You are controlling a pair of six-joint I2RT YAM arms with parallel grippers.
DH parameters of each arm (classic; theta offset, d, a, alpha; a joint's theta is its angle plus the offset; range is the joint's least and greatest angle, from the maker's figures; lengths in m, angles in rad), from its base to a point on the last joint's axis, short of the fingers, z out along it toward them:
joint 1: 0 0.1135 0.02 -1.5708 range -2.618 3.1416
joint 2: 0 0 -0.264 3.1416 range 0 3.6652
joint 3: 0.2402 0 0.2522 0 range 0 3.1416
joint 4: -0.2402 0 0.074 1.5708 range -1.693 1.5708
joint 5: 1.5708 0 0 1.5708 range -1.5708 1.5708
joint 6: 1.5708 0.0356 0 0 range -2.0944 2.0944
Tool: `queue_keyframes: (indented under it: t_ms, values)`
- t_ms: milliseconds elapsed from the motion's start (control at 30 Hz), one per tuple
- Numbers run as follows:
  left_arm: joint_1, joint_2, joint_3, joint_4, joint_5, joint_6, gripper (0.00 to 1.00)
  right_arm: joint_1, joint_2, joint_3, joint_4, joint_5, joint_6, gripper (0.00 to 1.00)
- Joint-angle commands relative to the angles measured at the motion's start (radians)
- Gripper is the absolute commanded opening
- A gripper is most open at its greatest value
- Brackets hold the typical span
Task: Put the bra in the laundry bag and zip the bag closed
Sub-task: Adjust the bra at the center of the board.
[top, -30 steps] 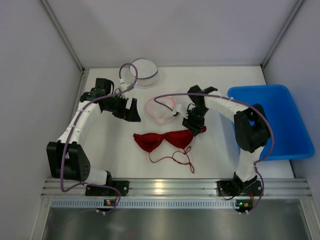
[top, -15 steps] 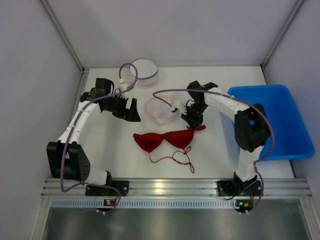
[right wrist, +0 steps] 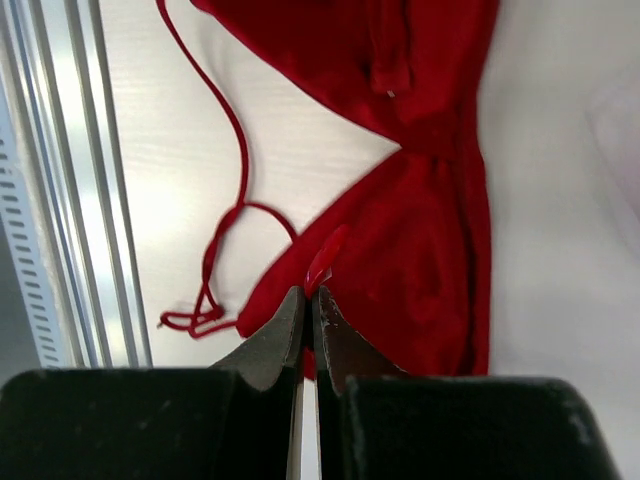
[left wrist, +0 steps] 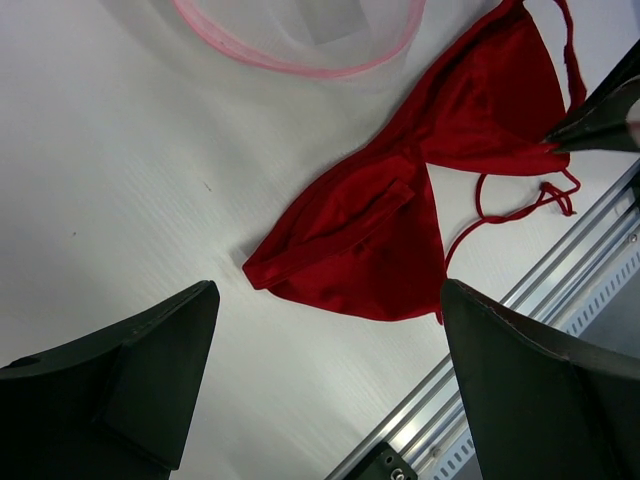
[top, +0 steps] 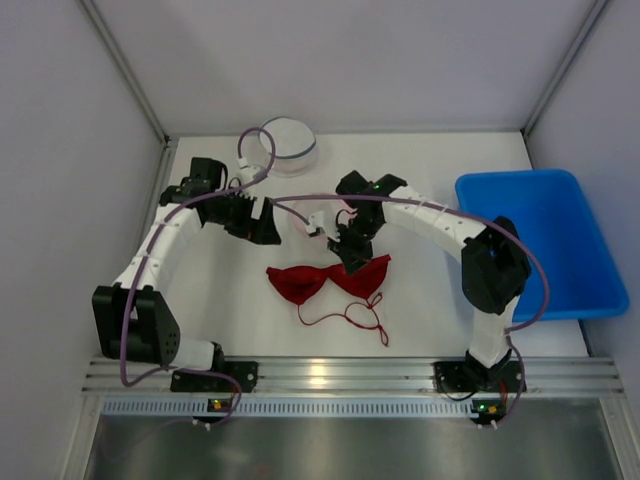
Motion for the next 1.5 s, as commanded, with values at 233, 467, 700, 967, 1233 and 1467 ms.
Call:
queue_keyframes:
  t_ms: [233, 467, 700, 967, 1233, 1467]
  values:
    - [-0.001, -0.124, -0.063, 0.032, 0.024, 0.087, 0.98, 0.060, 0.080, -0.054, 0.149, -0.081, 0.116, 0.08]
    - [-0.002, -0.181, -0.082, 0.032, 0.010, 0.124, 0.98, 0.066, 0.104, -0.066, 0.156, -0.088, 0.131, 0.39]
    - [0.002, -0.399, -0.120, 0.067, 0.036, 0.088, 0.98, 0.060, 0.035, -0.023, 0.155, -0.118, 0.171, 0.60]
    - [-0.004, -0.465, -0.180, 0.035, 0.123, 0.141, 0.91, -0.065, -0.134, 0.038, 0.191, -0.218, 0.251, 0.87]
    - [-0.385, -0.321, -0.191, 0.020, -0.054, 0.258, 0.62, -0.378, -0.319, -0.109, 0.205, -0.311, 0.311, 0.86]
    - [-0.869, -0.115, -0.143, 0.023, -0.272, 0.422, 0.54, -0.610, -0.484, -0.319, 0.209, -0.341, 0.337, 0.84]
